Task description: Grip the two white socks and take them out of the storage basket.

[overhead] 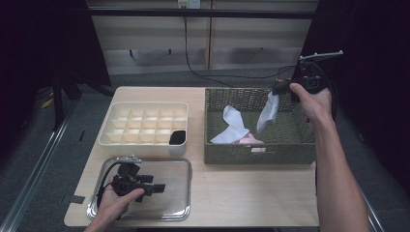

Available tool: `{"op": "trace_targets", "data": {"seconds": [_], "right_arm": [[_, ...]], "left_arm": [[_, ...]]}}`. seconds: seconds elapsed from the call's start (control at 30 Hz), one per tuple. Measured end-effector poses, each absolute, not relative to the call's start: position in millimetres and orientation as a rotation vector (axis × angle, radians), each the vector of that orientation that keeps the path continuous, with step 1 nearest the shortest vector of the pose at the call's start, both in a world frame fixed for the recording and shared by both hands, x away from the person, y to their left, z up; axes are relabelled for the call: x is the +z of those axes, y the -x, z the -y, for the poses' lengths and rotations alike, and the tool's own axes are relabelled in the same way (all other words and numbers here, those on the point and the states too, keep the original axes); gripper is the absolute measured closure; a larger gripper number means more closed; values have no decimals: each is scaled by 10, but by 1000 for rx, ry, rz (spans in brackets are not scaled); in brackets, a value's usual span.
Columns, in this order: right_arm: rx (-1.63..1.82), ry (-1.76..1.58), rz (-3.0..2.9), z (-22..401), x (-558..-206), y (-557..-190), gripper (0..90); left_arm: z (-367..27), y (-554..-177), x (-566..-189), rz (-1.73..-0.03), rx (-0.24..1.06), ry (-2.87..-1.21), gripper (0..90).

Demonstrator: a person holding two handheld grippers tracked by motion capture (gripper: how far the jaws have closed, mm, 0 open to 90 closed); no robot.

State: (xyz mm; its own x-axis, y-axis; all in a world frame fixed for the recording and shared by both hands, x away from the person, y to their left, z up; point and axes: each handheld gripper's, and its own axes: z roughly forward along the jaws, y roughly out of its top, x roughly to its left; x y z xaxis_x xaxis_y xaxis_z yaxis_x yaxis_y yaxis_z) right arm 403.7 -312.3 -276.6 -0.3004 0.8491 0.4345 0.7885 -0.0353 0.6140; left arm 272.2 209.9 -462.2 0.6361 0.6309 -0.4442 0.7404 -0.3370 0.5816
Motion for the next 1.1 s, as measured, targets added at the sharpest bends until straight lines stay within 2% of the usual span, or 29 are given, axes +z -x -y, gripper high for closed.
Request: {"op": "trace_targets", "data": {"seconds": [1.1], "right_arm": [[1518,-1609,-2102,3009,-2125,-3659,880]], "left_arm": [[-2079,-2742,-4643,-1059,-178,-2071,279]]}}
